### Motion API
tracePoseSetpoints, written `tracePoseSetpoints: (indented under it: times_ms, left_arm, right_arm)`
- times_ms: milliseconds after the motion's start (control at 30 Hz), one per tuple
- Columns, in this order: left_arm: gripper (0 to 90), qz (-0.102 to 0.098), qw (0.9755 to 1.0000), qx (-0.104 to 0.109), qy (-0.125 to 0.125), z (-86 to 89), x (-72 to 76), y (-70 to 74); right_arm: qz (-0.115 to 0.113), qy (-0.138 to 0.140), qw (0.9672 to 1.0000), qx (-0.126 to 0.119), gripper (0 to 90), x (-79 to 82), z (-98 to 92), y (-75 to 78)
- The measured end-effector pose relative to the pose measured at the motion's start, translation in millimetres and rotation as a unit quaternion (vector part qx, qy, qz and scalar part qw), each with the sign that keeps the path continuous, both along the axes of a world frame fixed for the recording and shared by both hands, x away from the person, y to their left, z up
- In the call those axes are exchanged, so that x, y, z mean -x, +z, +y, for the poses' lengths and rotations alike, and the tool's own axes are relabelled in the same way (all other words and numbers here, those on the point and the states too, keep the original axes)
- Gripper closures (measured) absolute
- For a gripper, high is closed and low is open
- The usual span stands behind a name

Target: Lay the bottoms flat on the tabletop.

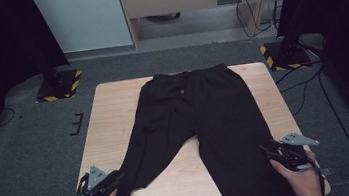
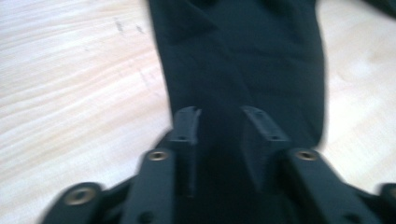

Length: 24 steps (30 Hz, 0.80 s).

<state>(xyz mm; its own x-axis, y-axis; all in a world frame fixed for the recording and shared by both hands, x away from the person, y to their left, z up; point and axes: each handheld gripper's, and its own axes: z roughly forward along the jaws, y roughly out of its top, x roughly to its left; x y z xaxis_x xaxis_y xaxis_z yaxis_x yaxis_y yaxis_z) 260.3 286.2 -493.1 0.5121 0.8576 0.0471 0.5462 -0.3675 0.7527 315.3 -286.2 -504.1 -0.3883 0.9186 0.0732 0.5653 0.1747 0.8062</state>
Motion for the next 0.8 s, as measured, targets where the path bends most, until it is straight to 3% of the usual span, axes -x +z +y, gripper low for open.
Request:
tracePoseSetpoints:
  times_ms: [133,200,267,333,400,533,567,600,633,700,800]
  left_arm:
    - [50.8,0.012,0.9998,-0.012,-0.01,-4.3,20.0,-9.1]
    - [40.7,0.014,0.9998,-0.009,-0.013,-9.0,20.4,-12.5]
    - [36.7,0.023,0.9993,-0.026,-0.017,-14.5,15.5,-17.8]
    - [46.3,0.033,0.9983,-0.042,-0.023,-16.0,10.0,-21.9]
    - [58.6,0.038,0.9981,-0.044,-0.019,-13.9,5.8,-21.8]
    - [83.7,0.025,0.9988,-0.04,-0.013,-9.6,2.1,-14.3]
    - [84.8,0.021,0.9991,-0.034,-0.011,-8.6,1.4,-11.4]
    - [85.2,0.016,0.9998,-0.01,-0.009,-6.7,1.1,-6.8]
    - [85.2,0.016,0.9998,-0.01,-0.009,-6.7,1.1,-6.8]
    - [85.1,0.011,0.9994,0.023,-0.023,-7.2,2.4,6.5]
    - [85.3,0.006,0.9983,0.035,-0.045,-13.6,-1.1,27.4]
  right_arm:
    - [0.004,0.008,0.9999,0.006,45.8,-2.3,9.5,-3.2]
    - [0.004,0.011,0.9999,0.007,45.8,-3.1,11.0,-3.8]
    - [0.002,0.014,0.9999,0.007,45.8,-2.5,12.3,-3.6]
    - [0.0,0.018,0.9998,0.008,46.0,-1.0,14.0,-3.0]
    - [-0.002,0.02,0.9998,0.006,46.1,0.3,15.3,-1.9]
    - [-0.007,0.022,0.9997,0.005,46.7,0.1,16.0,-1.2]
    - [-0.006,0.022,0.9997,0.005,46.8,-0.1,16.4,-1.4]
    - [-0.004,0.022,0.9997,0.004,46.7,-0.2,16.8,-1.8]
    - [-0.004,0.022,0.9997,0.004,46.7,-0.2,16.8,-1.8]
    - [-0.001,0.024,0.9997,0.004,46.8,0.1,16.1,-2.3]
    - [-0.004,0.017,0.9998,-0.003,46.8,0.2,13.6,-1.6]
